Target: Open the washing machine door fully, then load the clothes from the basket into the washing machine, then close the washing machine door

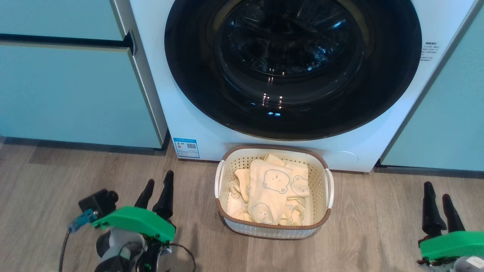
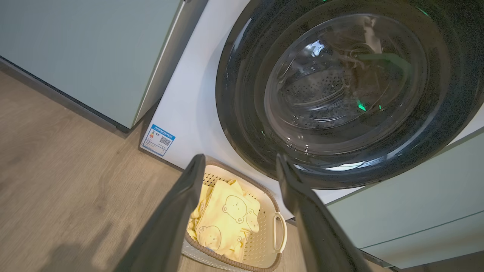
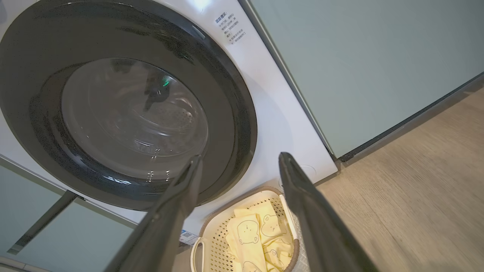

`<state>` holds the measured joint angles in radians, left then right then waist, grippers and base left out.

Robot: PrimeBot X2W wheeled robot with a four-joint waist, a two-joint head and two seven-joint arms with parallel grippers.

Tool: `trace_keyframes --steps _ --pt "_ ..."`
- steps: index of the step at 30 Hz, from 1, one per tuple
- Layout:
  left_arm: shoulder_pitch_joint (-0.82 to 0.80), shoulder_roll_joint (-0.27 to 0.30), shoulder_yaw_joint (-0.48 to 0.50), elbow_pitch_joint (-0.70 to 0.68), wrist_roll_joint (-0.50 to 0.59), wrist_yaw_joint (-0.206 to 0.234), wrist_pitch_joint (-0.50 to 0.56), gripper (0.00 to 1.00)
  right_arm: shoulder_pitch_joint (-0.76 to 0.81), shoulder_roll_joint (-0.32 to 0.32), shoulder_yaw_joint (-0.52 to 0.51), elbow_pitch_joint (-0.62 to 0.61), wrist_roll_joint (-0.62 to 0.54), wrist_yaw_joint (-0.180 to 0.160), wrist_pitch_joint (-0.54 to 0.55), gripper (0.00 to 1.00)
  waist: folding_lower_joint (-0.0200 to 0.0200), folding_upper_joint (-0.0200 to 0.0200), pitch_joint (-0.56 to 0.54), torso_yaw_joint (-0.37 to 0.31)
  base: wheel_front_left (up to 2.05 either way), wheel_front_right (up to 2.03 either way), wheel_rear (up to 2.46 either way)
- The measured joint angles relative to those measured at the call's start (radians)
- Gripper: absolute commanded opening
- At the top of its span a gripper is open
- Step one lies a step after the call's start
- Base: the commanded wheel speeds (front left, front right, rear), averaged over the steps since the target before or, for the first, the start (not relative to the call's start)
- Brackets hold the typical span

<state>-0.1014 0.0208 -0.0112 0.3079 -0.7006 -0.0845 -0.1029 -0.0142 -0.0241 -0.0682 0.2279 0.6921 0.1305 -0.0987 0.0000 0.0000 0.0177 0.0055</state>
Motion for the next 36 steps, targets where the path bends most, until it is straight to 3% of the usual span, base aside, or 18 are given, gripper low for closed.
trace_keyframes --steps 8,11,36 --pt "-0.028 0.001 -0.012 -0.001 0.083 0.007 -0.021 1.00 -0.014 0.000 -0.007 0.008 -0.091 0.000 -0.022 0.96 0.0000 0.0000 0.001 0.000 0.00 0.00 0.00" --pt "-0.034 0.001 -0.017 -0.001 0.121 0.010 -0.031 1.00 -0.018 0.000 -0.017 0.009 -0.128 0.000 -0.031 1.00 0.0000 0.0000 0.001 0.001 0.00 0.00 0.00" --pt "-0.091 0.004 -0.028 0.011 0.374 0.026 -0.101 1.00 -0.051 -0.001 0.007 0.032 -0.424 0.000 -0.104 1.00 0.0000 0.0000 -0.004 0.001 0.00 0.00 0.00"
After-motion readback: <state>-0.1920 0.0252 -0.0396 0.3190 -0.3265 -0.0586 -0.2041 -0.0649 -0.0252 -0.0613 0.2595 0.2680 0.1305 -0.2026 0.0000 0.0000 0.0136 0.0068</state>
